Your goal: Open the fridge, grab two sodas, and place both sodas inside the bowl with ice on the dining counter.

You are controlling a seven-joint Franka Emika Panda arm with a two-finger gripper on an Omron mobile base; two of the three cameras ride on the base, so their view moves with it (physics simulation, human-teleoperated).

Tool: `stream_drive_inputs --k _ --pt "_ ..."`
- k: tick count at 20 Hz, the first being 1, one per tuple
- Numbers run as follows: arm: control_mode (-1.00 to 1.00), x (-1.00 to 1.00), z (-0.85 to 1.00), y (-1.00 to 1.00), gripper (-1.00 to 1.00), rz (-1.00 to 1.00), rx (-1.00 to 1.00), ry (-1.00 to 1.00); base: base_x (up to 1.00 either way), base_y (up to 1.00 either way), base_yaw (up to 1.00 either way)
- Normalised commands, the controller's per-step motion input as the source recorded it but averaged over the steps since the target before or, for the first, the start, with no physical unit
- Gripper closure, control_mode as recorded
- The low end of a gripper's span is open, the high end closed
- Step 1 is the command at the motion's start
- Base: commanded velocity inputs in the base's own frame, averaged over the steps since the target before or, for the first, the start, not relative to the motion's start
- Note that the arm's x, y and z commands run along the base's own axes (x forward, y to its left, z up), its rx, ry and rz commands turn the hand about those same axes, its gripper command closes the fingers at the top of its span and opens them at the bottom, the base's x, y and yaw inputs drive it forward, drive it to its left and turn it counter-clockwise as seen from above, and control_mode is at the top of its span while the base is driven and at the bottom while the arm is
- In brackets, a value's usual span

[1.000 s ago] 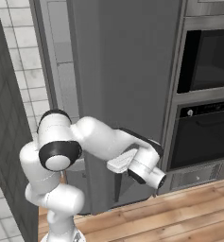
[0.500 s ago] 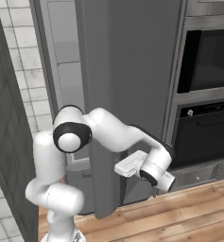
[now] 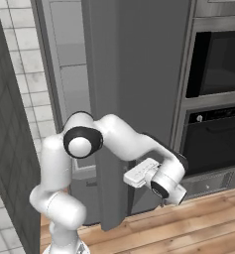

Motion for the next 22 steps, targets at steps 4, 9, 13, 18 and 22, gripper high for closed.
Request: stream_drive_inputs --k 4,9,13,18,22 --pt "-1.0 -0.1 0.41 -0.16 -1.0 -0.01 0.0 -0.06 0.0 0.0 0.0" --pt "-1.0 -0.12 0.24 -0.16 -1.0 -0.01 0.0 -0.02 0.0 0.0 0.0" --pt "-1.0 -0.49 0.33 -0.14 -1.0 -0.03 0.0 -0.1 0.0 0.0 0.0" --pt "-1.0 -0.97 0.51 -0.02 -1.0 -0.06 -0.03 -0.26 0.0 0.0 0.0" --pt "-1.0 -0.99 0.78 0.2 -1.0 -0.05 -0.12 -0.34 0.0 0.0 0.0"
